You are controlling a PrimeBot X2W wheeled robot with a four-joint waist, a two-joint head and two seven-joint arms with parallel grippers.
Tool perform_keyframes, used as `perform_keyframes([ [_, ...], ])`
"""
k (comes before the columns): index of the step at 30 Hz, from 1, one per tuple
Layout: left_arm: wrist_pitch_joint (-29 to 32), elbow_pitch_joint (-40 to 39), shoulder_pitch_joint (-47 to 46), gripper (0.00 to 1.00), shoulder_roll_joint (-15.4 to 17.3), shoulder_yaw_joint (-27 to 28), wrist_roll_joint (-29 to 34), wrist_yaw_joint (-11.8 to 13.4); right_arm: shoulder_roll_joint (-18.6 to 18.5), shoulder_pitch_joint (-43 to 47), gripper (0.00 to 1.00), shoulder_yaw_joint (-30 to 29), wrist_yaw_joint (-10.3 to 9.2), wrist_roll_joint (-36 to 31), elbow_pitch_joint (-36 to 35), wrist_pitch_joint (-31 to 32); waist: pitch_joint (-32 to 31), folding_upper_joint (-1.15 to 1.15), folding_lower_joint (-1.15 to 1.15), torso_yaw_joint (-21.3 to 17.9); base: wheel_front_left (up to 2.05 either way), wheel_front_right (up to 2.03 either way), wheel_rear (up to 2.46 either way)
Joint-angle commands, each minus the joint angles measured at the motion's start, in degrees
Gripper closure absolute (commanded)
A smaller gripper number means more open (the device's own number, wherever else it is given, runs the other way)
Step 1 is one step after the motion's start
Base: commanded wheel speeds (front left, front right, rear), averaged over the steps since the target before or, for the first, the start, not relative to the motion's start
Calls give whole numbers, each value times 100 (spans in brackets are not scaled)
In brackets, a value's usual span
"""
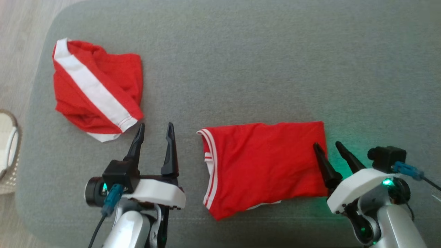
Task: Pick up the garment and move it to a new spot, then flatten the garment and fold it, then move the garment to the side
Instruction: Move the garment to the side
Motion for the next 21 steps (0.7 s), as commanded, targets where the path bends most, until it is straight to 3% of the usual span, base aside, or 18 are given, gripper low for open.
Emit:
perform_keyframes([
  [1,-71,-148,-275,0,4,117,3,42,43,-213,0,101,-1,27,-52,104,93,0,0,100,0,0,0],
  [10,-71,-56,-414,0,4,184,-33,77,76,-369,0,184,-1,268,278,549,256,0,0,209,0,0,0],
  [11,-71,-41,-430,0,4,192,-25,70,76,-386,58,279,-1,286,309,625,257,0,0,207,0,0,0],
  [12,-71,-25,-446,0,4,200,-18,64,61,-385,100,334,-1,251,364,699,253,0,0,203,0,0,0],
  [20,-71,-42,-445,0,4,294,55,67,-350,-619,100,578,-1,-386,387,324,184,0,0,47,0,0,0],
  [21,-71,-46,-430,0,4,290,88,44,-571,-772,100,631,-1,-566,281,182,198,0,0,-38,0,0,0],
])
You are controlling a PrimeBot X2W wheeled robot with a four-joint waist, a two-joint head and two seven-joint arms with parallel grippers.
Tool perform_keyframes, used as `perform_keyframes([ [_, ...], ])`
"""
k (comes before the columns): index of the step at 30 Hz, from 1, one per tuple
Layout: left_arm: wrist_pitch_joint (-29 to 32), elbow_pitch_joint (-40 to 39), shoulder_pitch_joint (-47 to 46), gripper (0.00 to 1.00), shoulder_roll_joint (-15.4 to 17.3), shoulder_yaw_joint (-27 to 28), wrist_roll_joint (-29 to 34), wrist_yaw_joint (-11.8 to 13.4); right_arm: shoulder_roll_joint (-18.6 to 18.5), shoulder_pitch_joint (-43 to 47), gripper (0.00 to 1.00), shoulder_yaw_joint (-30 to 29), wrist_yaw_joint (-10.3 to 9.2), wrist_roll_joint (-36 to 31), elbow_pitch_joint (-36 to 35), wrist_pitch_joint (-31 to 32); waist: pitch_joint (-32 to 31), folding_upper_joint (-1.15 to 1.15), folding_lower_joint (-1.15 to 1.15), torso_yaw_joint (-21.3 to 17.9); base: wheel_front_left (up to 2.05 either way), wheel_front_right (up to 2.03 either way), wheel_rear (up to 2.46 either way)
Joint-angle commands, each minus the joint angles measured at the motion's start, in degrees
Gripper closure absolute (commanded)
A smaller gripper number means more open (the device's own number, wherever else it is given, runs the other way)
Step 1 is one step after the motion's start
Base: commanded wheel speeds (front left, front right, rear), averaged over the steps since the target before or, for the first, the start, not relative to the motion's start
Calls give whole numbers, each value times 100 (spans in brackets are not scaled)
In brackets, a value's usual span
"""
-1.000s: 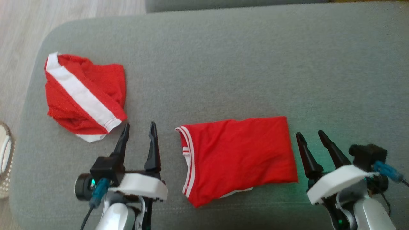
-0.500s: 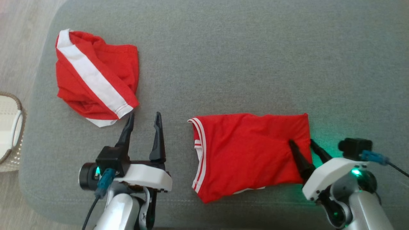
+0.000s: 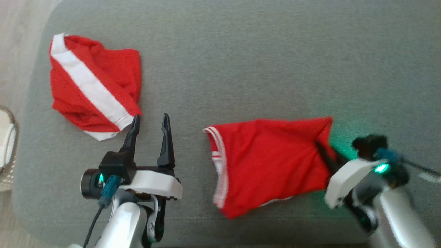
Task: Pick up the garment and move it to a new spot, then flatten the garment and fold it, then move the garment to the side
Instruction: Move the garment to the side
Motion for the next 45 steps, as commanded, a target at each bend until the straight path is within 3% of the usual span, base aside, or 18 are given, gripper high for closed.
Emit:
perform_keyframes([
  [1,-70,-206,-145,0,6,210,69,-3,-211,-299,100,83,-3,-104,-254,-120,13,0,-1,-78,0,0,0],
  [11,-70,-223,-562,0,6,69,540,-230,-1636,-1421,100,472,-3,-155,-596,-142,594,0,-1,-907,0,0,0],
  [18,-70,42,-1448,0,33,-164,1029,-595,-2457,-2432,100,722,-3,224,121,-558,1322,0,-1,-1580,0,0,0],
  [26,-70,384,-2484,0,14,-638,1076,-970,-2997,-3503,100,573,-3,661,1147,-1199,1985,0,-1,-1901,0,0,0],
  [32,-70,355,-3051,0,8,-1050,918,-859,-3481,-3952,100,9,-3,542,1831,-1652,2385,0,-1,-1865,0,0,0],
  [40,-70,245,-3108,0,7,-1156,907,-785,-3514,-4061,100,-231,-3,329,2245,-1744,2557,0,-1,-1749,0,0,0],
  [41,-70,234,-3099,0,7,-1145,908,-775,-3533,-4063,64,-247,-3,305,2256,-1764,2558,0,-1,-1733,0,0,0],
  [42,-70,224,-3088,0,7,-1132,906,-766,-3551,-4063,38,-254,-3,274,2246,-1792,2555,0,-1,-1717,0,0,0],
  [43,-70,212,-3074,0,9,-1116,903,-756,-3524,-4057,0,-273,-3,311,2235,-1793,2543,0,-1,-1708,0,0,0],
  [45,-70,197,-3056,0,11,-1099,898,-745,-3515,-4046,0,-299,-3,323,2227,-1782,2526,0,-1,-1702,0,0,0],
])
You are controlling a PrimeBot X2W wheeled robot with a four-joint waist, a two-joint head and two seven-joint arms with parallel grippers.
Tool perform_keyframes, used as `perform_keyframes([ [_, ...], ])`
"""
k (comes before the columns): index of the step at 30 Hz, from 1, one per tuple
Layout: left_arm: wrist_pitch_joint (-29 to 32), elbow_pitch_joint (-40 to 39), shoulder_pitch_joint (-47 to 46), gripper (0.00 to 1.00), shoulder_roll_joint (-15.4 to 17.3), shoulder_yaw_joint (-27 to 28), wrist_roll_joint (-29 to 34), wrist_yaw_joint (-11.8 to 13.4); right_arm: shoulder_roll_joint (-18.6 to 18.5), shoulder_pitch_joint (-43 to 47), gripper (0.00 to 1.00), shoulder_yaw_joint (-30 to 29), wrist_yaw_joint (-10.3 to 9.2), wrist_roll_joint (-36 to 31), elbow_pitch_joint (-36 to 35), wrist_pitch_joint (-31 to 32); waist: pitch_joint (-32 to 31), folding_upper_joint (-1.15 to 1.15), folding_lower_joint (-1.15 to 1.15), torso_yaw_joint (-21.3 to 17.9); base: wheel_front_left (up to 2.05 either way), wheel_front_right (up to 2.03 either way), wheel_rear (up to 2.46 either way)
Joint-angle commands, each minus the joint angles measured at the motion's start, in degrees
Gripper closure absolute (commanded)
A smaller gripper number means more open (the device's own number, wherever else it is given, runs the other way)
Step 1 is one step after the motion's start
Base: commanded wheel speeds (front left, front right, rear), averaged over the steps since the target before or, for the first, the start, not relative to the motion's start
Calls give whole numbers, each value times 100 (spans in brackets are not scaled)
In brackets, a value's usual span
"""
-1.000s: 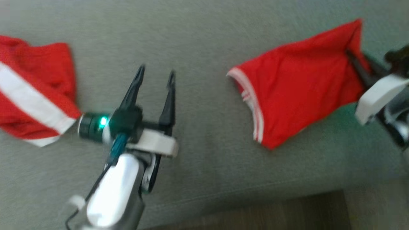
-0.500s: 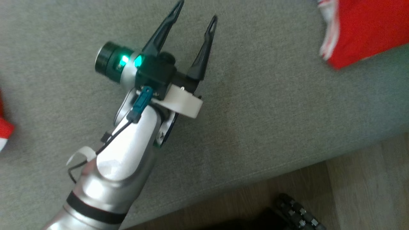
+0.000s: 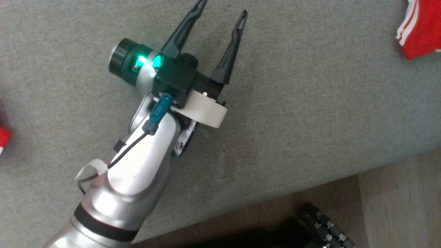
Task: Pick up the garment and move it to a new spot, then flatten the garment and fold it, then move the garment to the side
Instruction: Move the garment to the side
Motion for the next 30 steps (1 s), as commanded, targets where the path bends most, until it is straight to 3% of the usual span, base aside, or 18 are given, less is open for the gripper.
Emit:
perform_keyframes([
  [1,-28,-218,-2,0,17,169,-6,64,-259,83,0,-69,-2,-4,-142,-28,-32,0,-1,11,0,0,0],
  [9,-28,-341,238,0,16,337,-124,130,-147,298,0,-167,-2,121,-543,-42,-470,0,-1,145,0,0,0],
  [16,-28,-476,833,0,14,561,-372,266,288,720,0,-278,-2,-48,-1512,100,-1379,0,-1,474,0,0,0],
  [24,-28,-997,1761,0,12,1058,-656,585,1270,1883,0,-196,-2,-85,-3102,444,-2289,0,-1,977,0,0,0],
  [30,-28,-1145,2481,0,12,1368,-838,672,2217,2937,0,18,-2,-529,-3593,383,-2769,0,-1,1256,0,0,0],
])
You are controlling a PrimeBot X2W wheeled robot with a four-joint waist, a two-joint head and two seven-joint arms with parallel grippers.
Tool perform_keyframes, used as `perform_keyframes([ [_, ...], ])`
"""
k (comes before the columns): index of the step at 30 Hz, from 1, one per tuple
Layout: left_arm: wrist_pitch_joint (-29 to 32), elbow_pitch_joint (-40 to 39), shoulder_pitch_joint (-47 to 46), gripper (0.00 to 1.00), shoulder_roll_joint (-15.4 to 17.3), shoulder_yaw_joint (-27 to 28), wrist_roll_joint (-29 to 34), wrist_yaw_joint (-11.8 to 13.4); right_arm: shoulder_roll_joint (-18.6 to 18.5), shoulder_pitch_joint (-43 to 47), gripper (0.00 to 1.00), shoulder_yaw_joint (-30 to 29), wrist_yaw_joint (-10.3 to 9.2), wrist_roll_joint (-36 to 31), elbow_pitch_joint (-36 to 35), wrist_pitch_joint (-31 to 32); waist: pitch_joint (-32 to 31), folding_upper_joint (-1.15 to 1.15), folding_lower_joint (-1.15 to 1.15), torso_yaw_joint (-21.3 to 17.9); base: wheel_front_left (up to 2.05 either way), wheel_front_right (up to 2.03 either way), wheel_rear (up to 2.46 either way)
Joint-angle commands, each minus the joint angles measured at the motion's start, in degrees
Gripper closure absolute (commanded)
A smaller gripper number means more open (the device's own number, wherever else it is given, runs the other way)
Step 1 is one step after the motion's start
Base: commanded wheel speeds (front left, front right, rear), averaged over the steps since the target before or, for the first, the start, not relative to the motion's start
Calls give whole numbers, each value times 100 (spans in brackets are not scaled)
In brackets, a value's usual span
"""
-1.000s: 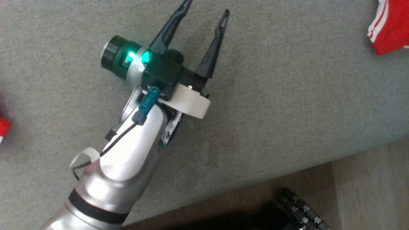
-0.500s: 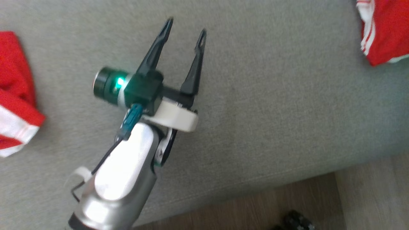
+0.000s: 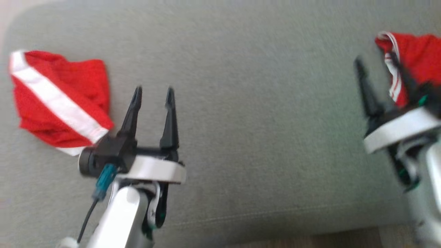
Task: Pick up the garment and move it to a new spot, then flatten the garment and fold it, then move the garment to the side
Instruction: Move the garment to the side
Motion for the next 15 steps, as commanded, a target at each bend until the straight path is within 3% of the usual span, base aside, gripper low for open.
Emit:
perform_keyframes([
  [1,-29,-240,-20,0,14,254,-38,27,109,99,0,81,-2,-130,-292,-76,-347,0,0,315,0,0,0],
  [5,-29,-301,307,0,14,392,-145,76,468,577,0,155,-2,-515,-352,-207,-560,0,0,466,0,0,0],
  [9,-29,-284,584,0,14,510,-134,25,928,941,0,-123,-2,-746,-343,-313,-797,0,0,533,0,0,0],
  [15,-29,-284,988,0,14,654,-310,-237,1277,1477,0,-299,-2,-1099,-341,-539,-1063,0,0,535,0,0,0],
])
